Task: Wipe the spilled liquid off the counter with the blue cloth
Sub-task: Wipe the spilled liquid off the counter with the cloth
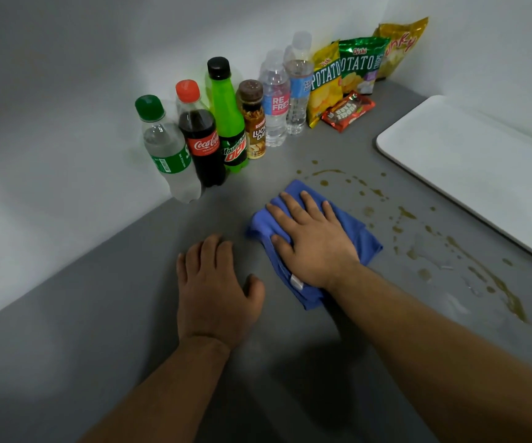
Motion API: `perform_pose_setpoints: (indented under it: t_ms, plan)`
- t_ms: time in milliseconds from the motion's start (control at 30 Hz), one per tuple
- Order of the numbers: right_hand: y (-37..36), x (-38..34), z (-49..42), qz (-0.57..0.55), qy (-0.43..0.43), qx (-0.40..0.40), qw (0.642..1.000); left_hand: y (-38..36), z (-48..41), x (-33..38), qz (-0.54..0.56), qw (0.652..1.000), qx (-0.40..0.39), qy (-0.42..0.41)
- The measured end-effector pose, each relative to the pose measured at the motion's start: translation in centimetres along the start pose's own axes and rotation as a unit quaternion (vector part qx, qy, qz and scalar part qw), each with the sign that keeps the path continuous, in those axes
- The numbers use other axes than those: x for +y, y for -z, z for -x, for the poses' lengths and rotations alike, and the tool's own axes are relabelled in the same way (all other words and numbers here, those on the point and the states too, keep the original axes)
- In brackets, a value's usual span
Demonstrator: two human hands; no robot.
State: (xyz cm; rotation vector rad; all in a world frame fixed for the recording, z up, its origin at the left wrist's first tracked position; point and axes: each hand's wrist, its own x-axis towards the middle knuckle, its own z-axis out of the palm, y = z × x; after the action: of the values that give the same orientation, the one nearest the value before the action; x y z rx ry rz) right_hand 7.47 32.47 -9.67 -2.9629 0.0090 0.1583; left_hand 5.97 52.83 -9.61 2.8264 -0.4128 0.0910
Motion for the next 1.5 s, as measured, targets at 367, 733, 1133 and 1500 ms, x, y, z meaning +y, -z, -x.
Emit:
perform_pose_setpoints:
  t_ms: [367,733,1133,1500]
  plan:
    - [0.2,4.5,3.3,-0.008,-0.041,-0.002,0.999,0.0,-0.3,0.0,0.006,1.000,0.010,-0.005]
    - [-1.5,2.1,12.8,-0.064,0.009,0.002,0.998,0.3,-0.2,0.3,0.018,1.000,-0.010,0.006]
    - [6.0,16.8,19.3,-0.300,-0.170,0.218,0.913,-0.4,4.6,14.4,0.113,0.982,0.013,-0.151]
    - [4.7,31.9,19.4,-0.074,-0.242,0.168,0.953,-5.8,5.8,20.3,-0.098,0.986,-0.136,0.009]
